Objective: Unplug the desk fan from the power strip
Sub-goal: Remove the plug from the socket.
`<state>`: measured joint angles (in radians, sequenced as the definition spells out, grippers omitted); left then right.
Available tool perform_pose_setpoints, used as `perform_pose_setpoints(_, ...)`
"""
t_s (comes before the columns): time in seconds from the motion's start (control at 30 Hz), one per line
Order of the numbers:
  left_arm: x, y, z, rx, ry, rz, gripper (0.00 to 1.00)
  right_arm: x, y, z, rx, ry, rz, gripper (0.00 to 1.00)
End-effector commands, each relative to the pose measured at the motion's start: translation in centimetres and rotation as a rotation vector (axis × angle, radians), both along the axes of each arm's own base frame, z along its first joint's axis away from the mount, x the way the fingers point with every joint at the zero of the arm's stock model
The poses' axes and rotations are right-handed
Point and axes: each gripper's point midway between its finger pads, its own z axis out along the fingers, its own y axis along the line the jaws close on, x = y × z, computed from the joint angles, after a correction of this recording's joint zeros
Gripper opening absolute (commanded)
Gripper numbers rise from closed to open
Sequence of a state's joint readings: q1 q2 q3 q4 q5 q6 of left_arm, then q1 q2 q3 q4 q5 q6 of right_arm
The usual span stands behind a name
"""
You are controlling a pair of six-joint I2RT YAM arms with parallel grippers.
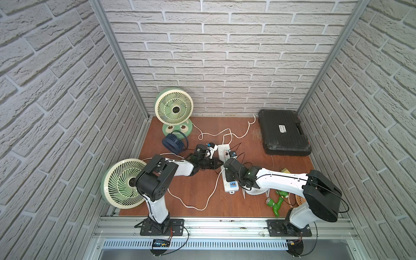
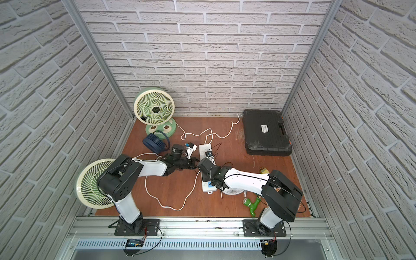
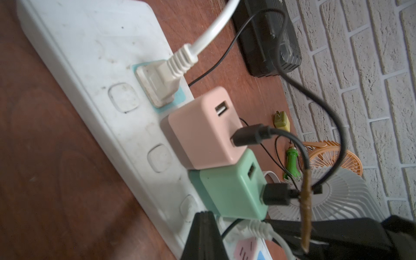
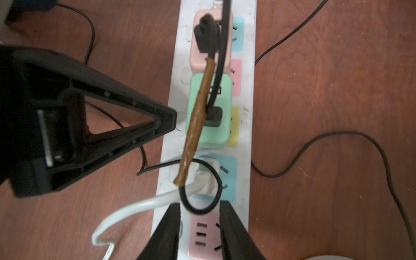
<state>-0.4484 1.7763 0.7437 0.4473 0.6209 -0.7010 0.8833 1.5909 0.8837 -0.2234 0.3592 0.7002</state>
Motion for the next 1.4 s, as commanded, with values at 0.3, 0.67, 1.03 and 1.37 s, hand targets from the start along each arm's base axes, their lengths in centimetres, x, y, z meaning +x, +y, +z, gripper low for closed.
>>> perform_pose_setpoints(0.3, 0.0, -0.1, -0.3, -0.007, -0.017, -0.002, 0.0, 1.7, 0.4, -1.4, -0.006, -0.074, -0.066, 0.3)
perform_pose_setpoints(0.67, -0.1, -0.1, -0.6, -0.01, -0.012, -0.003, 0.0, 2.1, 0.3, -2.4, -0.032, -0.081, -0.077, 0.23)
perform_pose_setpoints(1.03, -0.2, -0.6, -1.7, -0.012, 0.025, -0.011, 0.0, 1.7, 0.2, -2.6, -0.059, -0.087, -0.066, 0.1)
perform_pose_setpoints(1.37, -0.2, -0.3, -2.7, 0.035, 0.05, -0.008, 0.0, 1.1, 1.4, -1.9, -0.112, -0.13, -0.052, 0.03)
